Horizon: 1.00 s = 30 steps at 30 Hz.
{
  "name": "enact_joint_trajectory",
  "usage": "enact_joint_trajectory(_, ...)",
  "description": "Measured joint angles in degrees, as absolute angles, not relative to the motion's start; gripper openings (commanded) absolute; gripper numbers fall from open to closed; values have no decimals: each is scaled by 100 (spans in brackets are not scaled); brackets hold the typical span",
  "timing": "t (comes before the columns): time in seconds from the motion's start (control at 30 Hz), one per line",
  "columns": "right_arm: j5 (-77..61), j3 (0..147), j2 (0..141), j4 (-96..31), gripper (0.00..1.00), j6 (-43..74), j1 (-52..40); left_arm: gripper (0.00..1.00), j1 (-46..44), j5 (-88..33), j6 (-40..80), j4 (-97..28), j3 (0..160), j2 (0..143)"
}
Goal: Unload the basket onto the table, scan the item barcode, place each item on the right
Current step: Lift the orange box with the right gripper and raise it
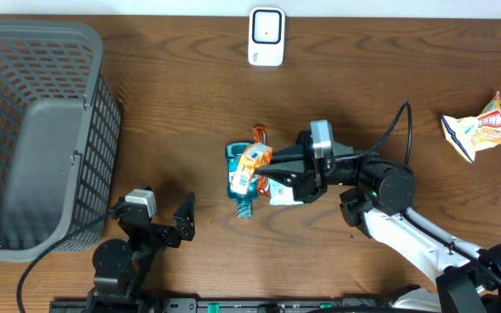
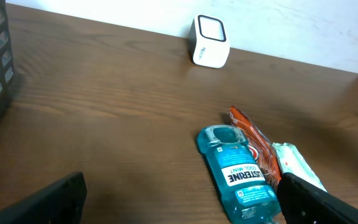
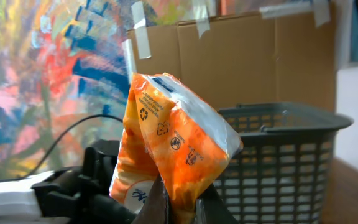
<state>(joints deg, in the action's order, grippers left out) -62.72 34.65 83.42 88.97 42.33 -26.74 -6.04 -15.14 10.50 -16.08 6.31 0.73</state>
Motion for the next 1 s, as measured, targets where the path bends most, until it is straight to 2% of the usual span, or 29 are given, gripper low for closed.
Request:
enact_joint_trajectory(0.27, -6414, 3465, 8342, 8877, 1, 5231, -2670, 98, -604, -1514, 1052, -1608, 631, 73)
enact_joint_trajectory(0.4, -6790, 3468, 8324, 7933, 2, 5212, -2668, 98, -604, -1514, 1052, -1608, 631, 73)
enact_joint_trajectory(0.57, -7321, 3463, 8350, 5142, 1, 3946, -2663, 98, -604, -1514, 1052, -1608, 631, 73)
enact_joint_trajectory(0.7, -7052, 3439, 8379, 3385, 1, 2543, -2602, 98, -604, -1514, 1052, -1608, 631, 73)
enact_joint_trajectory(0.8, -6399, 3437, 8383, 2751, 1, 1717, -2567, 98, -604, -1514, 1052, -1608, 631, 75)
enact_joint_trajectory(1.0, -5186, 3446, 8385, 2630, 1, 836, -2379, 98, -604, -1514, 1050, -1608, 631, 73)
